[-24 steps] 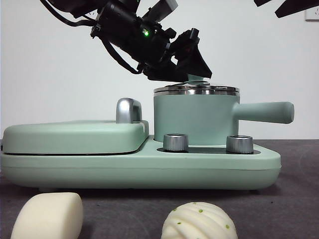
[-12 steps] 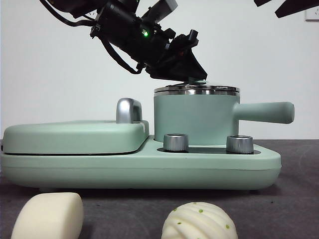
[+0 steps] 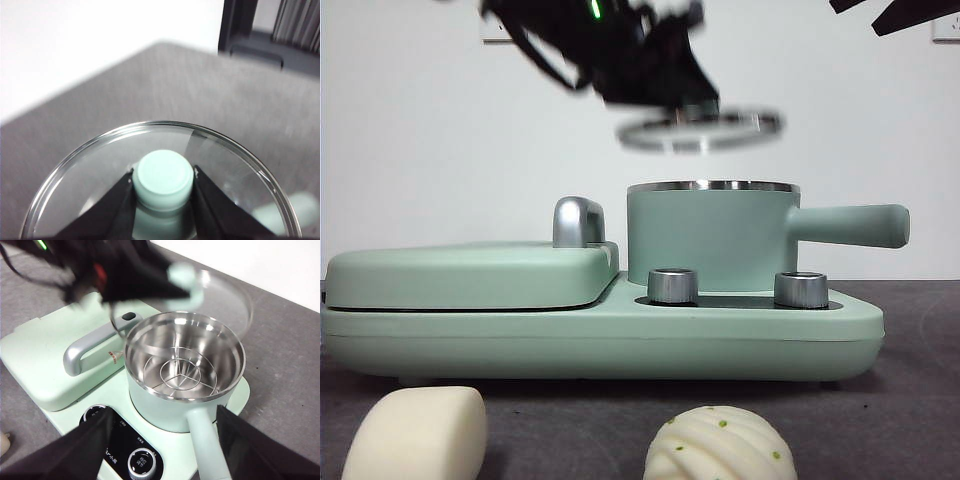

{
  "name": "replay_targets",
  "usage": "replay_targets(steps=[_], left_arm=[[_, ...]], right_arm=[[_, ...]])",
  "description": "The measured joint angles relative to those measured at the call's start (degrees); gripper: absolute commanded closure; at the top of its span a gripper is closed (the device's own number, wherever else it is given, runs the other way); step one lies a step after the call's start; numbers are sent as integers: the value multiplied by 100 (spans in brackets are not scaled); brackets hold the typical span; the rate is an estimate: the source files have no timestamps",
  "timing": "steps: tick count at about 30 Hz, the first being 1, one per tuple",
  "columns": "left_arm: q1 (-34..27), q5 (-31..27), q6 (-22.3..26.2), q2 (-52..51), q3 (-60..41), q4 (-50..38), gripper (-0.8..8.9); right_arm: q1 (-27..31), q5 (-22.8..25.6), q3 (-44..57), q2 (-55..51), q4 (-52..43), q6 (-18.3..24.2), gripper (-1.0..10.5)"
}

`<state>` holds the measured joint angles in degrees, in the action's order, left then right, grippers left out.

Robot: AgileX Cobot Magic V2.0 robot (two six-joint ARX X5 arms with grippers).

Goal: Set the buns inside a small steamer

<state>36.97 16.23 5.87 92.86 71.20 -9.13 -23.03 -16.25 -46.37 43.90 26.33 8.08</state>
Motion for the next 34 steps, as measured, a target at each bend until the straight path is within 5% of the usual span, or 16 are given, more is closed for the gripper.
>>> replay_targets(steps=[8,15,22,27,34], left_arm=[[-157,-2,-79,-1134,15,1436,798],[-387,-748,-74,-1982,15,2870,797],[-752,-822,-74,-2623,15,3654,797],[-1078,-894,-66,-3084,15,4234,797],[-1539,-901,-28,-3515,-146,4719,797]], right_arm=[[0,-9,0,0,0,31,616],[-9,-28,0,0,0,39,616],[-258,-651,0,22,2,-549,616],[-903,-800,0,378,37,-664,616],[-2205,-321,0,1266,-197,-577,616]])
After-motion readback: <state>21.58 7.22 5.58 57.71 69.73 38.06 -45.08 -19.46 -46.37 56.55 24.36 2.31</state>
